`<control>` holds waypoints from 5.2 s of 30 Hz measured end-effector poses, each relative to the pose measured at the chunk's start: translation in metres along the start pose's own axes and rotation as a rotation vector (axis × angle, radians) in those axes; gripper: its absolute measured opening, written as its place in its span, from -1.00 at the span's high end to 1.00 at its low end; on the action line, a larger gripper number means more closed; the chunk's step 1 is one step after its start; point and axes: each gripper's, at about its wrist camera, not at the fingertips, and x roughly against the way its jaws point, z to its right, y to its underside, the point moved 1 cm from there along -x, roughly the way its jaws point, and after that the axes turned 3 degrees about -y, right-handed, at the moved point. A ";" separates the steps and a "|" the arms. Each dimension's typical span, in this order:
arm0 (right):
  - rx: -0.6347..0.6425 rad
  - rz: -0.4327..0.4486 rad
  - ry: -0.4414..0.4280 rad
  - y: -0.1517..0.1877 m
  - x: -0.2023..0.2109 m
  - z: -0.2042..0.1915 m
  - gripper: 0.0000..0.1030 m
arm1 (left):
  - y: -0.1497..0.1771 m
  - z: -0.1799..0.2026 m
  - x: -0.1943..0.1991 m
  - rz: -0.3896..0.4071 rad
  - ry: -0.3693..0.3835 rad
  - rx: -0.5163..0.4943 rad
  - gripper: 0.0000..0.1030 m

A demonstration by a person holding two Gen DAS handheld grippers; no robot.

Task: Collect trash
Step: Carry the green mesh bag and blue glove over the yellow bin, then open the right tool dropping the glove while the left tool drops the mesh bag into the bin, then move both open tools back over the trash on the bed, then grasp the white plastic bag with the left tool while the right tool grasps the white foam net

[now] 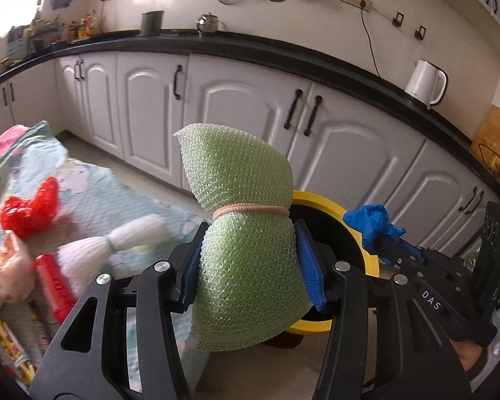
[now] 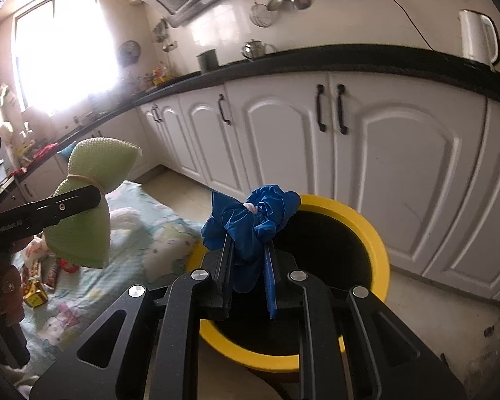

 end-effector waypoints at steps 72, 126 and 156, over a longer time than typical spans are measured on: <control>0.160 0.053 -0.151 -0.022 0.003 -0.118 -0.35 | 0.007 -0.126 0.098 0.223 -0.255 0.221 -0.79; 0.062 -0.288 -0.187 -0.012 -0.190 -0.174 0.37 | 0.090 -0.314 0.110 0.034 -0.373 0.564 0.42; 0.081 -0.068 -0.235 -0.034 -0.108 -0.167 0.79 | 0.050 -0.267 0.150 0.179 -0.397 0.433 0.91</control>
